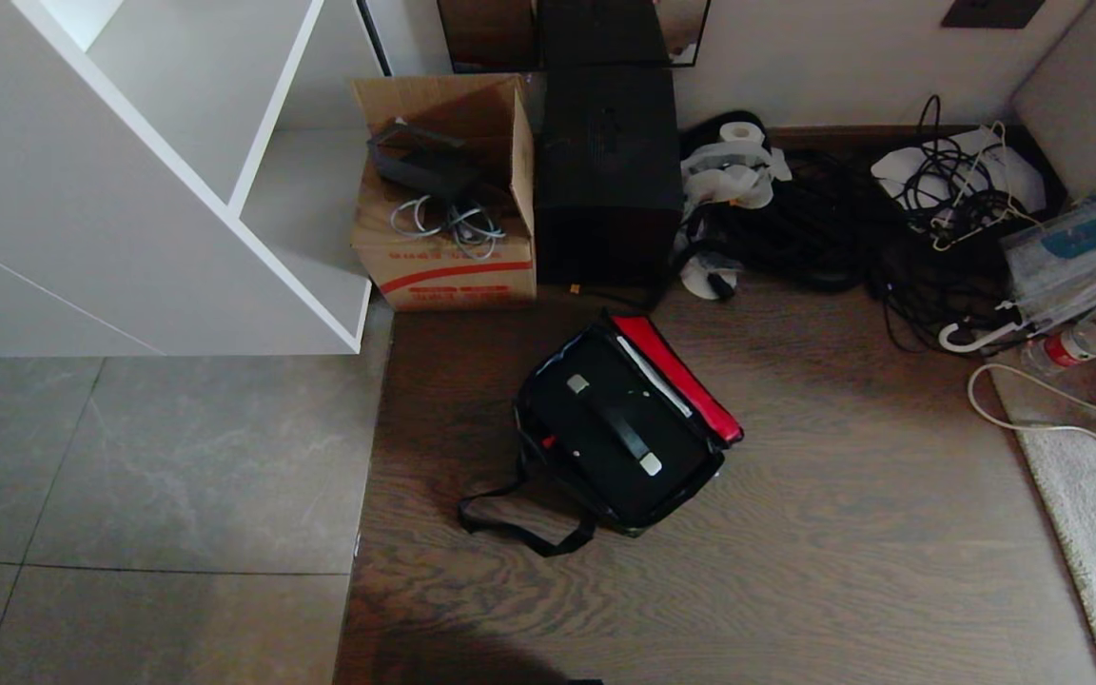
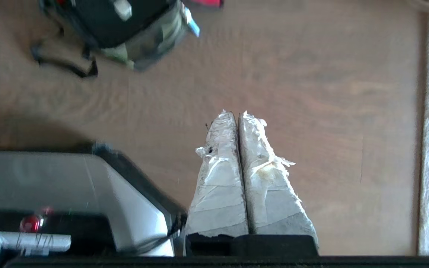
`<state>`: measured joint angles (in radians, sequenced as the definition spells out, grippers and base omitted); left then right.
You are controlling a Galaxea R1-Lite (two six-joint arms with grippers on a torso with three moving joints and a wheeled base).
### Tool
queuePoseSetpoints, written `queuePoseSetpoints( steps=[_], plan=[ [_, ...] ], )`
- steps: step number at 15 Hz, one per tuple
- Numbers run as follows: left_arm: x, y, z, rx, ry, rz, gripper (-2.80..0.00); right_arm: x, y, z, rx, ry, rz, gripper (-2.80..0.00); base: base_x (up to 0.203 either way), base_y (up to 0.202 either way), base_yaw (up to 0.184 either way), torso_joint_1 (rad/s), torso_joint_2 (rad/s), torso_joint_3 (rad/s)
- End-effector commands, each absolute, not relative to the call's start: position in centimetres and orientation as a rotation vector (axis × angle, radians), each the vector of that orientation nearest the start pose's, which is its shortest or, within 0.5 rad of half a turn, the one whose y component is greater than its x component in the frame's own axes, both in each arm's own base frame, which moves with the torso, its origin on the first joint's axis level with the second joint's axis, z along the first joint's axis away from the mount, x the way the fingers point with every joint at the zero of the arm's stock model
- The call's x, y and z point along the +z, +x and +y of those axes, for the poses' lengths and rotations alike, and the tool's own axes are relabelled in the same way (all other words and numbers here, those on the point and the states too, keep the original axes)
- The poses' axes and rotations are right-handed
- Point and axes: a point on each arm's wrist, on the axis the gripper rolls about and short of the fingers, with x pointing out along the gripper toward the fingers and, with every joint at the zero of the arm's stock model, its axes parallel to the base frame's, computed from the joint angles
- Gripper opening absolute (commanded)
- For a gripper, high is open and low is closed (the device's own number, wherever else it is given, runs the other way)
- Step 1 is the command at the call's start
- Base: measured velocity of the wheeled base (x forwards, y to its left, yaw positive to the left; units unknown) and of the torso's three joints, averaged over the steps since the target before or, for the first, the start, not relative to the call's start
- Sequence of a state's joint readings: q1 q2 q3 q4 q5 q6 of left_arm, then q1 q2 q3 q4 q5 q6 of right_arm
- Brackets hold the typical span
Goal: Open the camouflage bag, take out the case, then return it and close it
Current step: Close the top of the storage box
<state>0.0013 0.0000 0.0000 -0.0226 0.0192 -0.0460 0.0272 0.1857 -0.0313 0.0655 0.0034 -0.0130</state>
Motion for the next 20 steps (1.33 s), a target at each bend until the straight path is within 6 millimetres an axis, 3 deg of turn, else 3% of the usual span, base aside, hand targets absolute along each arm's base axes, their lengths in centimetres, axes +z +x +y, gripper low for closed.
queuePoseSetpoints(
  steps=[1,3,20],
  plan=[
    [7.49,-2.2,0.04,0.021,-0.046,-0.013,-2.8,7.69,-2.36,-0.02,0.024,-0.014,0.058,-2.8,0.0,0.0,0.0,0.0,0.0,0.0],
    [7.49,-2.2,0.04,0.021,-0.046,-0.013,-2.8,7.68,-2.51,-0.03,0.011,0.045,0.038,-2.8,0.0,0.0,0.0,0.0,0.0,0.0],
    [7.49,-2.2,0.04,0.021,-0.046,-0.013,-2.8,7.68,-2.5,-0.03,0.01,0.044,0.034,-2.8,0.0,0.0,0.0,0.0,0.0,0.0]
  ],
)
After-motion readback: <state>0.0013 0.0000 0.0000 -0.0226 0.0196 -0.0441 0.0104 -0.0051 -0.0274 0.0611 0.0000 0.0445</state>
